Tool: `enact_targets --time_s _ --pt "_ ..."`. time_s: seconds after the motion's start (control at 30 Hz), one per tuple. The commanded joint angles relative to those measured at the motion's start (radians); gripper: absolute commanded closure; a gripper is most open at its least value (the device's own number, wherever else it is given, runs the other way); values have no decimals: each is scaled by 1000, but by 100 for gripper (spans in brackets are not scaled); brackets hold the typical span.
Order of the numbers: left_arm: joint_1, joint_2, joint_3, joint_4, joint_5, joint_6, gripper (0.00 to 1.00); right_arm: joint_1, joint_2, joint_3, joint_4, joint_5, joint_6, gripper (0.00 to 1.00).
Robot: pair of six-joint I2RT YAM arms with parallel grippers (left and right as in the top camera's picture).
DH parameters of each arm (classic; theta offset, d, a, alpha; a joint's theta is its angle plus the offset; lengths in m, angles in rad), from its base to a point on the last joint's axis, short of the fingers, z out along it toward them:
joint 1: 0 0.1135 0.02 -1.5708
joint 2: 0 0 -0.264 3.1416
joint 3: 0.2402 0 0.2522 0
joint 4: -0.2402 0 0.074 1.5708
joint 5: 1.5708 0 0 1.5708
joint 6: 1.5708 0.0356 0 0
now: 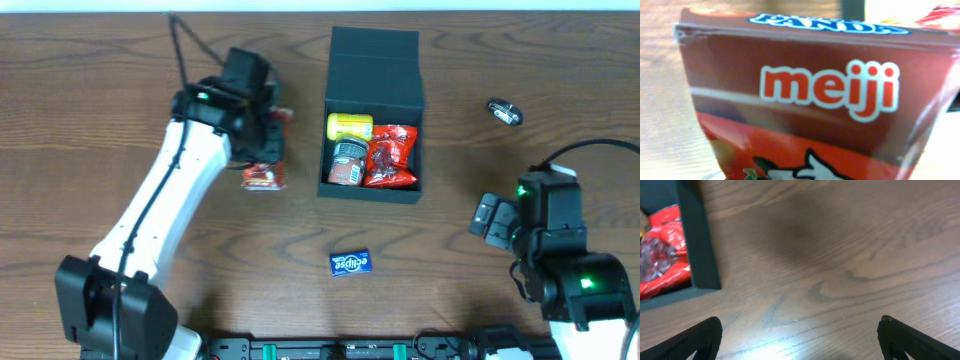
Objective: Pack container
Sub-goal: 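Lift the Hello Panda box and lower it into the black box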
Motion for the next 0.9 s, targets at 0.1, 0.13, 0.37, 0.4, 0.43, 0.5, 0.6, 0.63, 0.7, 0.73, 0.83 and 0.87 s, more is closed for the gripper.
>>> enact_targets --time_s 0.1,0.13,0.37,0.4,0.43,0.5,0.6,0.63,0.7,0.73,0.83,0.87 --pt "-195 3 96 91 -77 -150 89 -77 -6 -4 -21 -2 16 1" --pt "-218 12 99 118 -77 -174 90 -83 -6 -4 -23 -8 16 1" --pt "-293 164 161 210 -65 -351 94 -95 -6 -4 -23 -19 17 1" --pt "-302 190 181 212 -65 -365 94 -95 -6 -4 -22 -19 17 1" --pt "-314 222 209 212 -66 -369 94 -95 -6 -4 -22 -19 17 1" --pt "-335 275 262 211 -67 -369 94 -95 -6 -4 -22 -19 17 1" --pt "-373 362 354 197 -74 -392 94 -95 -6 -4 -22 -19 17 1" --pt "-385 388 379 194 -79 -398 94 -95 -6 -5 -22 -19 17 1" --pt "-406 435 418 185 -94 -414 94 -95 -6 -5 -22 -19 17 1" --pt "-414 453 432 176 -107 -430 94 -95 -6 -4 -22 -19 17 1" --pt "-428 488 442 175 -132 -454 94 -95 -6 -5 -22 -19 17 1" --pt "-428 500 442 175 -133 -471 94 -95 -6 -5 -22 -20 17 1"
